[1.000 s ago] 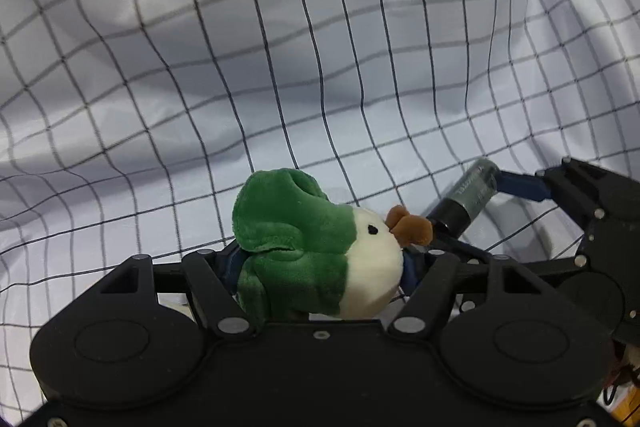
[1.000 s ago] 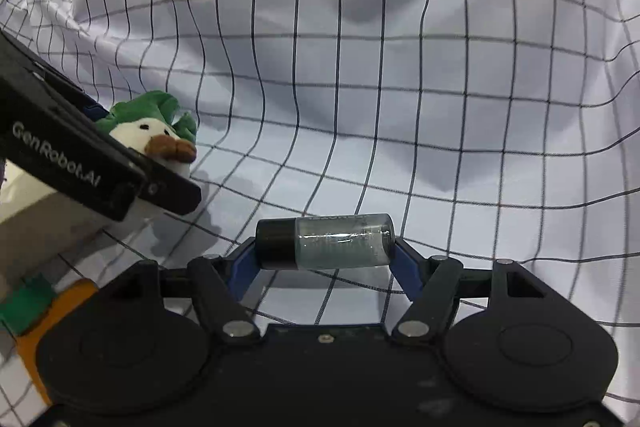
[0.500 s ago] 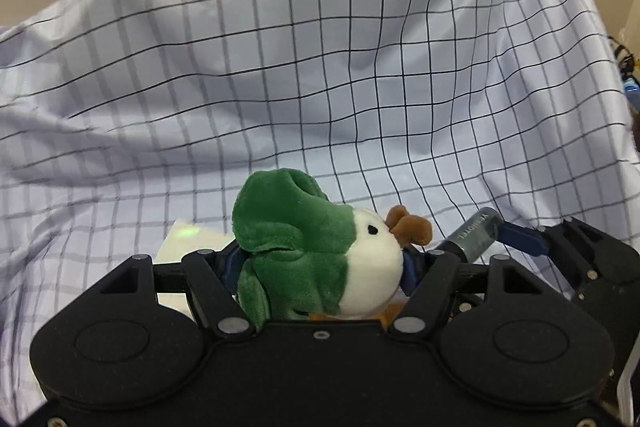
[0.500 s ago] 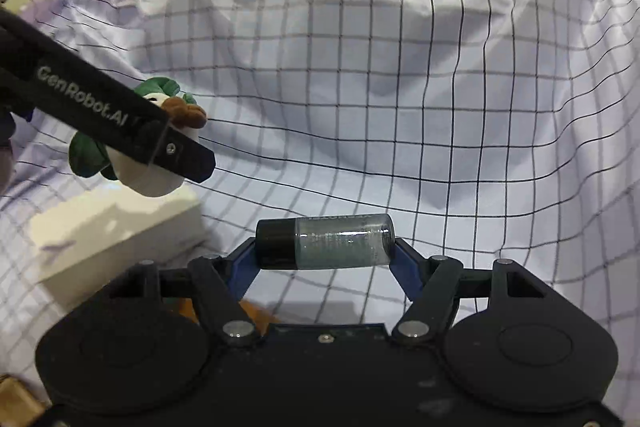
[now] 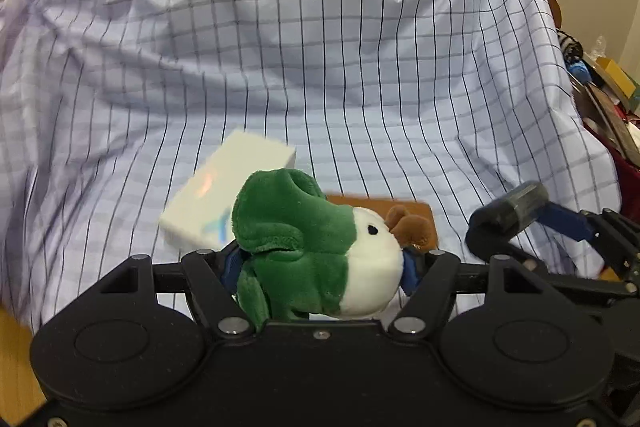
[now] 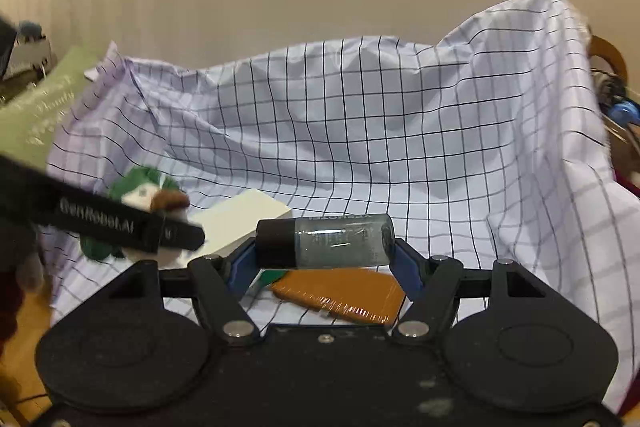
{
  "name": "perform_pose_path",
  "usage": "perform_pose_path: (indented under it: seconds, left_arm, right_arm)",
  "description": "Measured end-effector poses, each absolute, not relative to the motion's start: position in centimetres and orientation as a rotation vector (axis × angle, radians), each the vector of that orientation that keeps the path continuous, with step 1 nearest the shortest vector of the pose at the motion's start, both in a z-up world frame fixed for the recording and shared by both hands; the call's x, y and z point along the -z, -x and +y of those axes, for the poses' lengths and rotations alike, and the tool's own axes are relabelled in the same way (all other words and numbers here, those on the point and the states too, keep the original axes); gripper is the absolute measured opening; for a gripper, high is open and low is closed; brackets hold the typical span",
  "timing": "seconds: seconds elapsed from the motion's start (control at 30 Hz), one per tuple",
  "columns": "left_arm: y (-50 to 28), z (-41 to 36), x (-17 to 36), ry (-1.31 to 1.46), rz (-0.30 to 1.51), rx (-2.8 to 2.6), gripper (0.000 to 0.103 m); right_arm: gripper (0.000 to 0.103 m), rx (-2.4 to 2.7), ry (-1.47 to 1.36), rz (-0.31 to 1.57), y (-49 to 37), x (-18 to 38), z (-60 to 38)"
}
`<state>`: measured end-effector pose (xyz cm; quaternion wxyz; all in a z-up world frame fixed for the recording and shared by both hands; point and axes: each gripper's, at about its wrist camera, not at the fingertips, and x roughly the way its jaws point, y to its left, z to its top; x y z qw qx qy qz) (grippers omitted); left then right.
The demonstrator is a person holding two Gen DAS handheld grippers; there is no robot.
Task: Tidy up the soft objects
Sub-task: 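Carry the plush toy and grey cylinder over the basket with both tools, then open the left tool to drop the plush toy into the basket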
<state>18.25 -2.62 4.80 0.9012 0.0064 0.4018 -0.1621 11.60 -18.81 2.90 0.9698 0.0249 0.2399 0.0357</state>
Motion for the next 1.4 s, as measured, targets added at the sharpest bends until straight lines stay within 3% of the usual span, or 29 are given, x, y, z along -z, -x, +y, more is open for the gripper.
perform_pose_path:
  seconds: [0.53, 0.87, 1.07, 1.4]
  left_arm:
    - [-6.9, -2.3, -1.1, 0.012, 0.864, 0.289, 0.066]
    - [-4.5, -2.9, 2.6, 0.001, 0.953, 0.306, 0.066]
    - [-3.6, -1.6, 2.7, 0.014, 0.922, 0.262, 0.084]
    - [-2.6, 0.5, 2.5, 0.061, 0.881, 0.143, 0.086]
  right_arm:
    - [0.069, -0.004, -0.178, 0.425, 1.2, -3.3, -18.1]
    - [0.069, 0.048, -0.181, 0.494, 3.2, -1.6, -18.0]
    - [0.069, 0.039, -0.152, 0.555, 2.3, -0.6, -16.6]
    - [0.069, 0.03, -0.116, 0.644, 1.5, 0.7, -15.1]
